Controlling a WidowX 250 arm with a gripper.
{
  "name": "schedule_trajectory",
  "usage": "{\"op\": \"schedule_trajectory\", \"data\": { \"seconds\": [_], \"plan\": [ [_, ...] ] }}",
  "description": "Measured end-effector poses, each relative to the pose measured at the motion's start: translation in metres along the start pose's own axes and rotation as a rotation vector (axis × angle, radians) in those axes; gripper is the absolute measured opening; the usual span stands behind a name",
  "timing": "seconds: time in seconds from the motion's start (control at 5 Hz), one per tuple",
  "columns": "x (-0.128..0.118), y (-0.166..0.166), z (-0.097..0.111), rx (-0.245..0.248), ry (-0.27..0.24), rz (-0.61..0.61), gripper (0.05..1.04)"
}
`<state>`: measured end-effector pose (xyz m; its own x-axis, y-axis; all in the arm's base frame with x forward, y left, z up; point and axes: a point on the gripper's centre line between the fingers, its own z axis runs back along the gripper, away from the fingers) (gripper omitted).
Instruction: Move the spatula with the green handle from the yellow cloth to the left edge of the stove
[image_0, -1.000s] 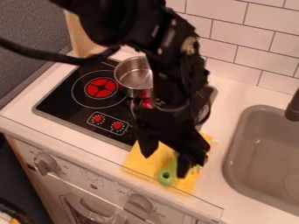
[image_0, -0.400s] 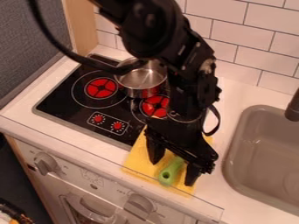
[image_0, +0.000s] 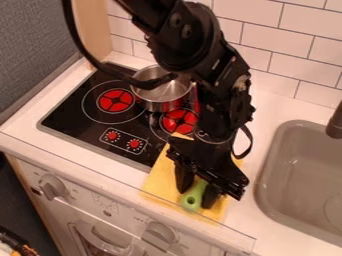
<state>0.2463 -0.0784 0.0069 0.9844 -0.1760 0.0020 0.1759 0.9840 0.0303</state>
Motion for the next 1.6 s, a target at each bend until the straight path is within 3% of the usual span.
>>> {"op": "schedule_trajectory", "data": {
  "seconds": [0.2, 0.6, 0.8, 1.0, 1.2, 1.4, 1.6],
  "plan": [
    [0.000, -0.002, 0.001, -0.011, 0.005, -0.006, 0.338],
    [0.002, 0.017, 0.058, -0.095, -0.137, 0.063, 0.337],
    [-0.003, 0.043, 0.072, -0.090, -0.167, 0.122, 0.337],
    [-0.009, 0.090, 0.073, -0.038, -0.171, 0.208, 0.337],
    [-0.007, 0.134, 0.058, 0.057, -0.153, 0.277, 0.337],
    [-0.004, 0.183, 0.041, 0.095, -0.120, 0.332, 0.337],
    [0.011, 0.233, 0.015, 0.100, -0.055, 0.341, 0.337]
  ]
}}
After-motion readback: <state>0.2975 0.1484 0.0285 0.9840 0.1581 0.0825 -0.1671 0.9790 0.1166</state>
